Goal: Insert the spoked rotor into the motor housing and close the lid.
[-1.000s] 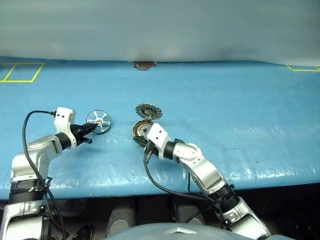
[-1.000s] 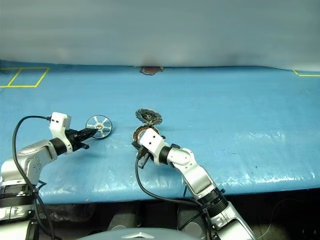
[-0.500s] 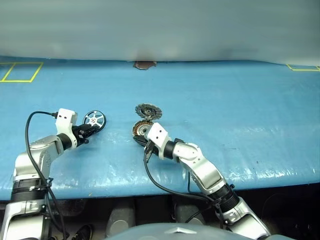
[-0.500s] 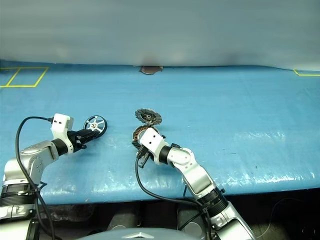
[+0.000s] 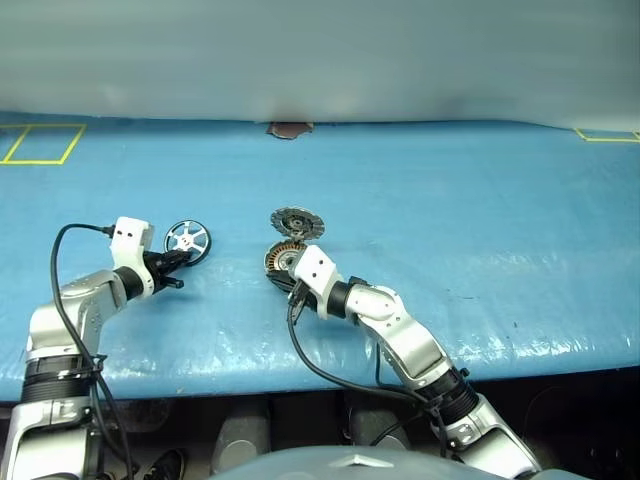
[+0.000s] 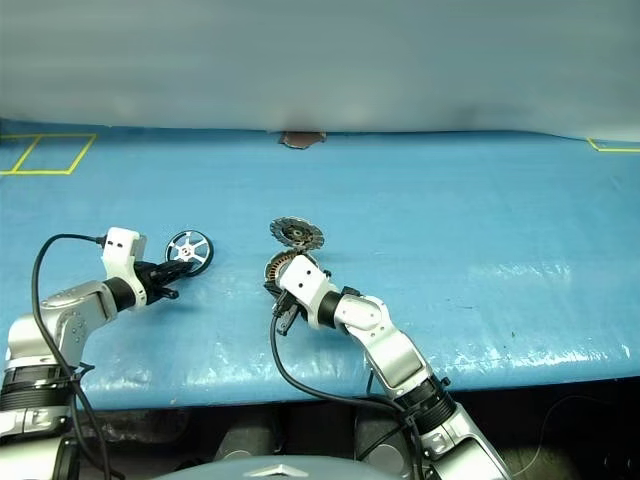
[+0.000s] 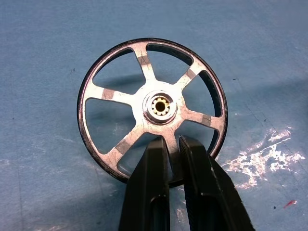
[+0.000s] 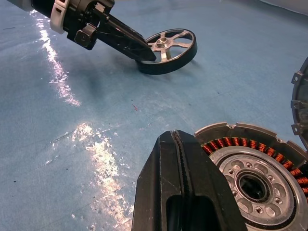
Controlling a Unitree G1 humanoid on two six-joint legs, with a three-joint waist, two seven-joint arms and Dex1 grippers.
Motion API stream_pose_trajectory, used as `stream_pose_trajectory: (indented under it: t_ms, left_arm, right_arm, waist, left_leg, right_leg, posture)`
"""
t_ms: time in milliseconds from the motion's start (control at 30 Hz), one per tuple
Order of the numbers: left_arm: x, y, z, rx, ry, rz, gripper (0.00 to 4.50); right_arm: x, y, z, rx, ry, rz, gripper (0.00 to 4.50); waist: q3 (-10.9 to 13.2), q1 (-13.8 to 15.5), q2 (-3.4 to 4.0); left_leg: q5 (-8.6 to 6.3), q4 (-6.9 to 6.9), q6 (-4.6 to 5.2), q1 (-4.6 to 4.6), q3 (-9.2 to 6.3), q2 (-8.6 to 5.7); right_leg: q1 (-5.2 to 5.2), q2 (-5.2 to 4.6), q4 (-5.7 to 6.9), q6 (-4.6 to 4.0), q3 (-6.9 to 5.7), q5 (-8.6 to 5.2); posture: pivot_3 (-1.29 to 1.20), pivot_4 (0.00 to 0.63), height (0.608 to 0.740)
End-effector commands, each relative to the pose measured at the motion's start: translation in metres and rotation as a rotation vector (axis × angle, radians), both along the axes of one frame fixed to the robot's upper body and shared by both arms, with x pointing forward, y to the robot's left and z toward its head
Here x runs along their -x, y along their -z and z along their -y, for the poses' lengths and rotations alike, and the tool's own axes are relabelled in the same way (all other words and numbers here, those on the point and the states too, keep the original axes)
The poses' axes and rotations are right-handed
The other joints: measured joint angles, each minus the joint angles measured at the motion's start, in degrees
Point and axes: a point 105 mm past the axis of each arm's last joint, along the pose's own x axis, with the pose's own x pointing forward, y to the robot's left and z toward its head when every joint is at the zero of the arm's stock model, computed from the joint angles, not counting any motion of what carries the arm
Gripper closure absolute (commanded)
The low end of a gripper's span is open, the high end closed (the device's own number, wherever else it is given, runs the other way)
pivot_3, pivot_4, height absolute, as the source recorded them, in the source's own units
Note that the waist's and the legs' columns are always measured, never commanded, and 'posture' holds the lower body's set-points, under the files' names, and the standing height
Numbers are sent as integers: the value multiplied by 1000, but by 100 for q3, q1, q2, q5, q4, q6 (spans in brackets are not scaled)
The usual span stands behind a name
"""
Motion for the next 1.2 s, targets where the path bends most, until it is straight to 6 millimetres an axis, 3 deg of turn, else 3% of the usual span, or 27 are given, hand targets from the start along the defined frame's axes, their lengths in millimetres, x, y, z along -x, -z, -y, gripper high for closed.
stream_pose_trajectory:
  t_ms: [33, 200, 267, 333, 600, 800, 1067, 1200]
  left_arm:
    - [6, 3, 2, 45, 11, -22, 3865]
    - [6, -15, 11, 150, 68, 50, 3865]
    - [6, -16, 10, 144, 69, 54, 3491]
    - [5, -13, 8, 129, 55, 45, 3008]
    - [6, -12, 10, 152, 48, 27, 320]
    - [5, -43, 9, 315, 31, 165, 320]
    - [6, -34, -6, 225, -55, 131, 320]
    - [7, -32, -3, 241, -43, 126, 320]
  right_arm:
    - [-1, -14, -2, -31, -2, 52, 4500]
    - [-1, -14, -2, -31, 0, 55, 4500]
    - [-2, -14, -2, -32, 2, 56, 4500]
    - [-2, -14, -2, -32, 2, 57, 4500]
    - [-2, -14, -1, -29, 5, 57, 4500]
    - [-1, -12, -1, -27, 6, 54, 4500]
    - [-1, -11, -4, -26, -6, 50, 4500]
    - [-1, -11, -4, -25, -9, 51, 4500]
  waist:
    - [0, -3, 0]
    - [1, -5, -1]
    - [4, 0, -8]
    - [5, -5, -9]
    - [5, -10, -8]
    - [11, -14, -20]
    - [13, -16, -22]
    - [13, -13, -22]
  left_leg:
    - [0, 0, 0, 0, 0, 0]
    - [0, 0, 0, -6, 0, 0]
    - [0, 0, 0, -10, -1, 0]
    - [0, 0, 0, -10, -1, 0]
    - [0, 0, 0, -7, -1, 1]
    - [0, 0, 0, -10, -1, 2]
    - [-1, -3, -2, -14, -1, 1]
    - [-1, -3, -2, -13, -1, 1]
  right_leg:
    - [0, 0, 0, 0, 0, 0]
    - [-4, 0, -2, 0, 0, 0]
    - [-6, 0, -3, 0, -2, 0]
    - [-6, 0, -4, 0, -1, 0]
    - [-4, 0, -3, 0, -1, 0]
    - [-8, 1, -3, 0, -2, 0]
    - [-8, 0, -12, 0, -2, 1]
    - [-8, 1, -11, 0, -2, 1]
  posture:
    - [0, 150, 740]
    - [0, 150, 740]
    - [0, 150, 740]
    - [0, 150, 740]
    - [0, 150, 740]
    - [0, 150, 740]
    - [0, 150, 740]
    - [0, 150, 740]
